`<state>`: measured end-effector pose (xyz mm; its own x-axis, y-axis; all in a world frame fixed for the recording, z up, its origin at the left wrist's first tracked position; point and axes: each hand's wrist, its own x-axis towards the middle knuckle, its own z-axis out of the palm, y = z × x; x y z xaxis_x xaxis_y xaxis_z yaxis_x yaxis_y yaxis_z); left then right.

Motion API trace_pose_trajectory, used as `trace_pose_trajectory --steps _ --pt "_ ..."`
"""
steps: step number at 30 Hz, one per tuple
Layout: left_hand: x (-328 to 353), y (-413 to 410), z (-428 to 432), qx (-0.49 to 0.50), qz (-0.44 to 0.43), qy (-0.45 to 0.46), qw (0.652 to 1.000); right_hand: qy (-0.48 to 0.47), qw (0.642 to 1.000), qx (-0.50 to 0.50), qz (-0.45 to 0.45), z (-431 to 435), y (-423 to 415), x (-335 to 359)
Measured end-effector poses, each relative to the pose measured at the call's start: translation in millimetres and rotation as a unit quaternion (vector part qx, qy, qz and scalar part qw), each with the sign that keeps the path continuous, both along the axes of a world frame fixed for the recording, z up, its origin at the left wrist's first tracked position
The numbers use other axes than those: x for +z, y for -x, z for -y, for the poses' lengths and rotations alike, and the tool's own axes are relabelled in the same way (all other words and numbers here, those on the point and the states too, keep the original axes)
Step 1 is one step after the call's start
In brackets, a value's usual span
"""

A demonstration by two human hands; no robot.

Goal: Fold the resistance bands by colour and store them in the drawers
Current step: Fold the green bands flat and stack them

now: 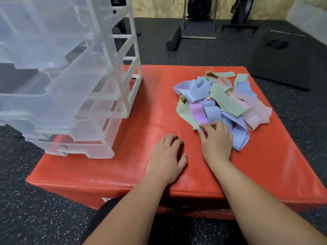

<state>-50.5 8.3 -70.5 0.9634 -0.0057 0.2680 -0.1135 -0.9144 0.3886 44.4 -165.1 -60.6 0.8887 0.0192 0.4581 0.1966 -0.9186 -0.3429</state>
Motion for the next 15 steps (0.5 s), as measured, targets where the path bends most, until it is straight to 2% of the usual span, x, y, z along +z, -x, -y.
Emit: trace_pose_trajectory --steps 8,11,15 --pt "5.4 1.3 1.4 0.005 -0.005 0.008 1.0 -0.128 0.984 0.076 0.096 22.0 16.4 5.8" --pt "9.6 1.9 2.2 0.013 -0.019 0.028 0.999 -0.19 0.971 0.119 0.077 38.2 29.6 18.6" --pt "19.2 -0.8 11.3 0.034 -0.021 0.08 0.996 -0.279 0.96 0.035 0.007 61.3 39.7 41.0"
